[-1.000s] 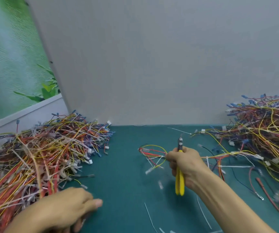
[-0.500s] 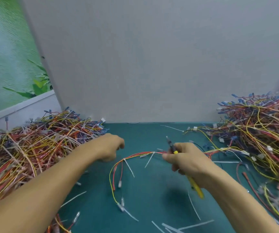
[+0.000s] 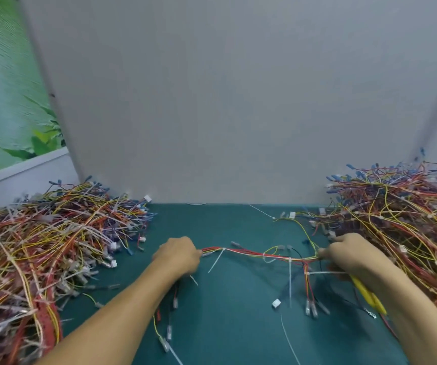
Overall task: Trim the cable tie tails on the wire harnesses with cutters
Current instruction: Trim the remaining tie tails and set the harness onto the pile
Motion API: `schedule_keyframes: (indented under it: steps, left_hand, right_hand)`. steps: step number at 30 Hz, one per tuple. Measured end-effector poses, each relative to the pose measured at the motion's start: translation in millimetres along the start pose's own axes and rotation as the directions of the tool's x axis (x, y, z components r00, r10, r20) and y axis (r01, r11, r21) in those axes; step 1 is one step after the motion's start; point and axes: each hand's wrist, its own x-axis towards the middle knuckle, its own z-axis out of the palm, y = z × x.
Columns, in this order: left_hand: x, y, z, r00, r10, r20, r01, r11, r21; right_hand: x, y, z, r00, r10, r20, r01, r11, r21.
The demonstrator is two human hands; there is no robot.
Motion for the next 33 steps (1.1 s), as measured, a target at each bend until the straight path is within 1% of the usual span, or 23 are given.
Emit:
schedule_keyframes:
  steps: [2,4,7,10,12,15,17,19,21,23,25,26,28,31,33]
  left_hand:
    - [3,-1,-4,1.000,-0.002,-0.019,0.003,1.000,0.030]
    - [6,-5,-8,0.999,-0.015,-0.032,0.016,0.999,0.027]
    - [8,-11,-8,0.998,-0.044,-0.043,0.047,0.997,0.067]
    - [8,-14,0,0.999,-0.051,0.006,0.049,0.989,0.142]
    - [7,-15,5,0.998,-0.059,0.003,0.058,0.987,0.149]
    - [7,-16,8,0.999,-0.025,-0.020,0.029,0.972,0.232]
    - [8,-18,8,1.000,-0.025,-0.010,0.027,0.968,0.249]
    - [8,-15,4,0.999,-0.042,0.021,0.037,0.974,0.222]
    - [7,-10,1,0.997,-0.061,0.038,0.054,0.982,0.179]
    - [6,-5,0,0.997,-0.071,0.002,0.070,0.992,0.108]
    - [4,-2,2,0.995,-0.062,-0.074,0.066,0.996,0.061]
    - [3,0,5,0.994,-0.034,-0.105,0.041,0.997,0.060]
    - [0,4,12,0.982,0.085,-0.171,-0.081,0.996,0.032]
    - [-4,8,18,0.940,0.270,-0.209,-0.293,0.952,-0.085]
    - [-8,9,21,0.921,0.330,-0.207,-0.367,0.913,-0.179]
  right_hand:
    - [-4,-1,0,1.000,-0.029,0.006,0.029,0.999,-0.025]
    - [-9,-7,-3,0.996,-0.088,-0.007,0.087,0.995,-0.042]
    - [-21,-23,-9,0.971,-0.237,-0.039,0.236,0.972,-0.016]
    - [-38,-44,-19,0.927,-0.374,0.016,0.373,0.927,0.028]
    - [-47,-55,-27,0.910,-0.402,0.104,0.406,0.914,-0.019]
    - [-49,-61,-28,0.906,-0.333,0.262,0.393,0.892,-0.225]
    - [-45,-58,-19,0.918,-0.242,0.314,0.356,0.850,-0.388]
    - [-38,-50,-6,0.939,-0.190,0.287,0.321,0.786,-0.529]
    - [-31,-39,8,0.952,-0.166,0.256,0.290,0.752,-0.592]
    - [-25,-28,21,0.966,-0.142,0.217,0.247,0.761,-0.600]
    - [-19,-18,33,0.978,-0.140,0.152,0.202,0.801,-0.564]
    - [-17,-14,38,0.982,-0.146,0.116,0.185,0.826,-0.532]
    - [-15,-9,45,0.980,-0.188,0.064,0.196,0.867,-0.457]
    - [-15,-5,52,0.956,-0.291,0.037,0.284,0.887,-0.365]
    - [-17,-4,55,0.945,-0.325,0.040,0.320,0.889,-0.327]
